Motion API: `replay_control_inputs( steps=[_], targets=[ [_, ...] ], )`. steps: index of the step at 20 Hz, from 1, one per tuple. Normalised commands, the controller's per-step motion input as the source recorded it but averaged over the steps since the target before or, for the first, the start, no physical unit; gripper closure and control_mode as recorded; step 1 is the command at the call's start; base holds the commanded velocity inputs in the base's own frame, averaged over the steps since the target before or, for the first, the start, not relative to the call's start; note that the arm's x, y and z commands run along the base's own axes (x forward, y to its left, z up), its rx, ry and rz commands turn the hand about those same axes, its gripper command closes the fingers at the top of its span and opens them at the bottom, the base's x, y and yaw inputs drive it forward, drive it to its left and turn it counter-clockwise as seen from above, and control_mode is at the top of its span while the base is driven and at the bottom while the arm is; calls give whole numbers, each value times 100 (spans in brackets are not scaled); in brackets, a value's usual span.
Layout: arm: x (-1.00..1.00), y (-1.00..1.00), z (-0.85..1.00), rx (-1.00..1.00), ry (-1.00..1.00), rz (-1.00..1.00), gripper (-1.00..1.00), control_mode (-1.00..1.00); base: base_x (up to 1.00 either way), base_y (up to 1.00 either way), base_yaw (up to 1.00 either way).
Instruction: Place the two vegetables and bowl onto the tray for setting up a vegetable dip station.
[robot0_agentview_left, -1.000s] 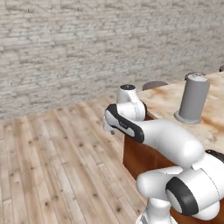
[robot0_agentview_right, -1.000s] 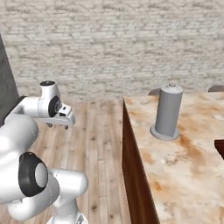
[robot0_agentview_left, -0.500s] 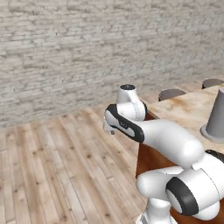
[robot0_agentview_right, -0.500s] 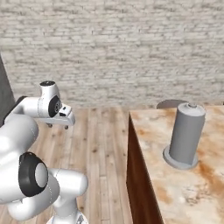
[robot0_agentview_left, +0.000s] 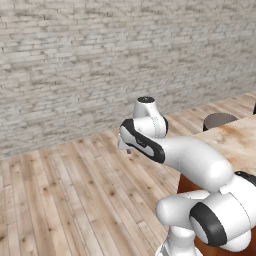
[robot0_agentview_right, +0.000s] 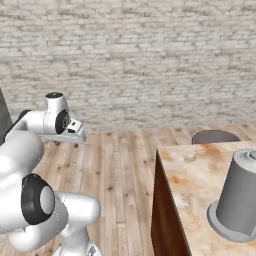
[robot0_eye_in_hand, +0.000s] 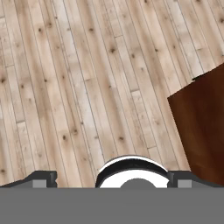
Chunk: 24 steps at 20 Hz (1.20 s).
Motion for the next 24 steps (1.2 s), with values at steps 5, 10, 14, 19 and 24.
replay_control_inputs(
  steps=[5,10,14,19,24],
  targets=[
    [0,0,0,0,0,0,-100,100,61,47,0],
    [0,0,0,0,0,0,-100,100,60,44,-8],
    [0,0,0,0,0,0,-100,100,56,37,-28],
    [0,0,0,0,0,0,-100,100,56,33,-37],
    [0,0,0,0,0,0,-100,100,55,35,-36]
  ],
)
